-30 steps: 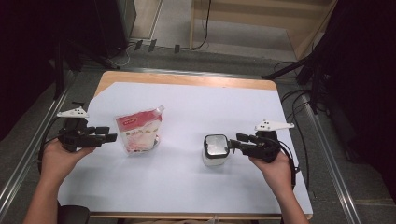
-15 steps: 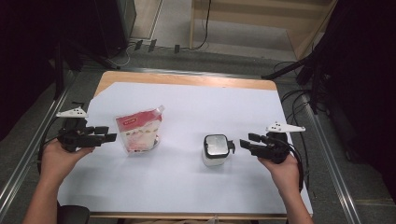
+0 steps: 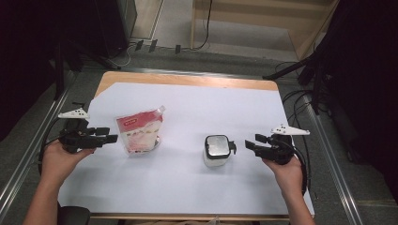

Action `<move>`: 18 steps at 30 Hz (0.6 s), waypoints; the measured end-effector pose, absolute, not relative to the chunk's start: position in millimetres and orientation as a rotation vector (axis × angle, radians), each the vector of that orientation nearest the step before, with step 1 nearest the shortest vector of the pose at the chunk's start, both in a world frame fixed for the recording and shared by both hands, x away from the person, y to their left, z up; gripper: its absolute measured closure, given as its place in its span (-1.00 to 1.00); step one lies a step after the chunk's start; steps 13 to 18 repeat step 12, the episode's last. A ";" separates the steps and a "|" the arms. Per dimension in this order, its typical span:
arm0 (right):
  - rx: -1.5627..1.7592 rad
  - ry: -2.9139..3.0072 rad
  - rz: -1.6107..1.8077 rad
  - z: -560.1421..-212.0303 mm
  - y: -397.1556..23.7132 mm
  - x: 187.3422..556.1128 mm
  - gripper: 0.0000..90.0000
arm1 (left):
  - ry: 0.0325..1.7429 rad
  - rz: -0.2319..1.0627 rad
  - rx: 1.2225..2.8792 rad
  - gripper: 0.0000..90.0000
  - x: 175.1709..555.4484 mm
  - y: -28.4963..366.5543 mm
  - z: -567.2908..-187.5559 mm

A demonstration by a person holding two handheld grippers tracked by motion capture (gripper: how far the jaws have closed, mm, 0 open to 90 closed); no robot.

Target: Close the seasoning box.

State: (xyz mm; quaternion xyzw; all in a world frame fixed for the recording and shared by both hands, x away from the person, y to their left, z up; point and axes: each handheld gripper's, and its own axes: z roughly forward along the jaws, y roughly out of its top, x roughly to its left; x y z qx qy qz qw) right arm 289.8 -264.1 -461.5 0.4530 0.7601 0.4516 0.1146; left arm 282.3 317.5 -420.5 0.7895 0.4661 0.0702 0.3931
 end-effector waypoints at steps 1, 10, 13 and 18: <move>1.321 2.227 1.322 -462.1 -263.8 290.2 -0.05 | 1.183 0.178 2.003 0.00 282.3 317.5 -420.5; 1.314 2.229 1.309 -463.8 -262.7 290.5 -0.11 | 1.187 0.182 2.000 -0.02 282.7 317.0 -421.2; 1.317 2.225 1.304 -464.0 -262.8 290.4 -0.13 | 1.192 0.189 1.994 0.02 283.0 316.7 -421.5; 1.317 2.225 1.304 -464.0 -262.8 290.4 -0.13 | 1.192 0.189 1.994 0.02 283.0 316.7 -421.5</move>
